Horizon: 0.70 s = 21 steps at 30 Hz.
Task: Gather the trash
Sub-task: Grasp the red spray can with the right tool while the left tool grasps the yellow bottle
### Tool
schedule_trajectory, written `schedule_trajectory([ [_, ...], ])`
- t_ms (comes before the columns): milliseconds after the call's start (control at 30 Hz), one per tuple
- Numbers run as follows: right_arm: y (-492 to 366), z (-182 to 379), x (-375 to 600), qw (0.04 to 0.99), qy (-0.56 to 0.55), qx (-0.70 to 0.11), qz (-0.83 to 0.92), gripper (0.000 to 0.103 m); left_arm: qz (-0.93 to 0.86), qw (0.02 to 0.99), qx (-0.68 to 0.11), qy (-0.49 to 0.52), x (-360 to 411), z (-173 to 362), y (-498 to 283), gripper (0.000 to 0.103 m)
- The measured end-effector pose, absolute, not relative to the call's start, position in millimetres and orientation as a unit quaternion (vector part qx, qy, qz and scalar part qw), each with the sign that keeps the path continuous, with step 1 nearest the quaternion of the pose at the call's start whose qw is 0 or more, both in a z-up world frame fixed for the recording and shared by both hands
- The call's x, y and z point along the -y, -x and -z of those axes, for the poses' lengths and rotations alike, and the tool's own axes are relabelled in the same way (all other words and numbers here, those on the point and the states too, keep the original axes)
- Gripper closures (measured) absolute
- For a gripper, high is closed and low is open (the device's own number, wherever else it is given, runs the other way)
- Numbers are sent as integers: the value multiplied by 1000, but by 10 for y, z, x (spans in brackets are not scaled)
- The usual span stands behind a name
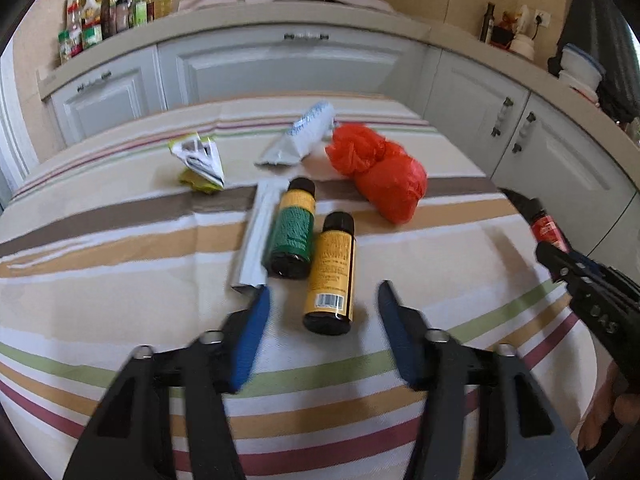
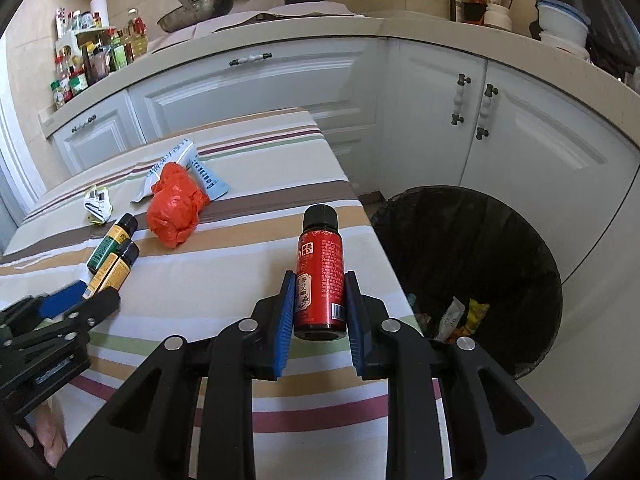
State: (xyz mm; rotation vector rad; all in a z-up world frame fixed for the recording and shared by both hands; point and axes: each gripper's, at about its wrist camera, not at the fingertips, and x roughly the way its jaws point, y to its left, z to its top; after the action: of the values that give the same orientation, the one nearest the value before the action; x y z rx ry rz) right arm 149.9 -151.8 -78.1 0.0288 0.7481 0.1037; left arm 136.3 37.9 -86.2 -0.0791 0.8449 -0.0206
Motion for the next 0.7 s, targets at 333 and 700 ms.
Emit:
schedule_trajectory([
  [333,-1440,771,1615,934,-20,-351,-64,80,-5,918,-395,22,-291,839,-1277,79],
  [700,-1319,634,1792,946,-19,-321,-46,80,18,939,-343,13,-60,519,-1083,79],
])
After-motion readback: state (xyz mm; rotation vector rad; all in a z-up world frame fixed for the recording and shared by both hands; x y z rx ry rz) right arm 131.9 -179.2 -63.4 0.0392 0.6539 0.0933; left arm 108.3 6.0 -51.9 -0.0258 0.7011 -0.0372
